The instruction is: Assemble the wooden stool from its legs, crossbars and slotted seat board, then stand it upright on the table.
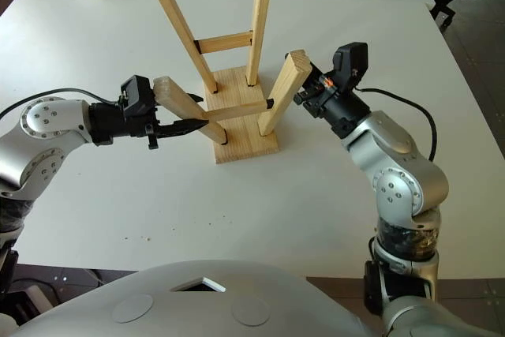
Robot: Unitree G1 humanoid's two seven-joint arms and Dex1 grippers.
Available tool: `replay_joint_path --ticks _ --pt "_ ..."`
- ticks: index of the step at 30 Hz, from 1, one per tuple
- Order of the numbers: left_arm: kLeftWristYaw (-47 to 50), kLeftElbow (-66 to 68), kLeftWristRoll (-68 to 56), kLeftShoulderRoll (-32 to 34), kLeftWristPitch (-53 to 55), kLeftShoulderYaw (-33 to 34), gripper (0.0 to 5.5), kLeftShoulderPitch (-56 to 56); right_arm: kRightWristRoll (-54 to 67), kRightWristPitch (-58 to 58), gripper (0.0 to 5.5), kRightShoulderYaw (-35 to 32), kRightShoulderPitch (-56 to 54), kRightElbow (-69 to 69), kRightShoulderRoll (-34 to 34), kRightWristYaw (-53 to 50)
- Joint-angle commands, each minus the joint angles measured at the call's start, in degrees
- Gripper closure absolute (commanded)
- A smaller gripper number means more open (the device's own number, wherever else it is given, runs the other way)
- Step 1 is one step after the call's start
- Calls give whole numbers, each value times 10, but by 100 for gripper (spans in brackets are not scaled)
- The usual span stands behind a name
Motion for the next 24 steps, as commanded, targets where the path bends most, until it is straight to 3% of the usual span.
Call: replay_joint_path --ticks 1,5,11,14,16,21,24 --pt "-42 84 133 5 72 -118 346 -3 106 40 550 84 21 -92 19 46" --pt "-42 80 129 4 72 -117 346 11 45 29 550 63 7 -42 6 24" --pt "-21 59 109 30 82 -88 346 52 -7 1 550 -84 -34 77 -17 -64" --pt "6 46 98 38 87 -72 346 81 1 11 550 -112 -46 79 -20 -85" --pt "18 36 95 36 89 -70 346 93 29 28 550 -96 -47 53 -12 -78" --pt "34 25 99 17 93 -87 346 90 157 69 550 26 -32 -74 28 -30" --pt "37 20 100 15 95 -93 346 92 160 74 550 58 -32 -81 42 -34"
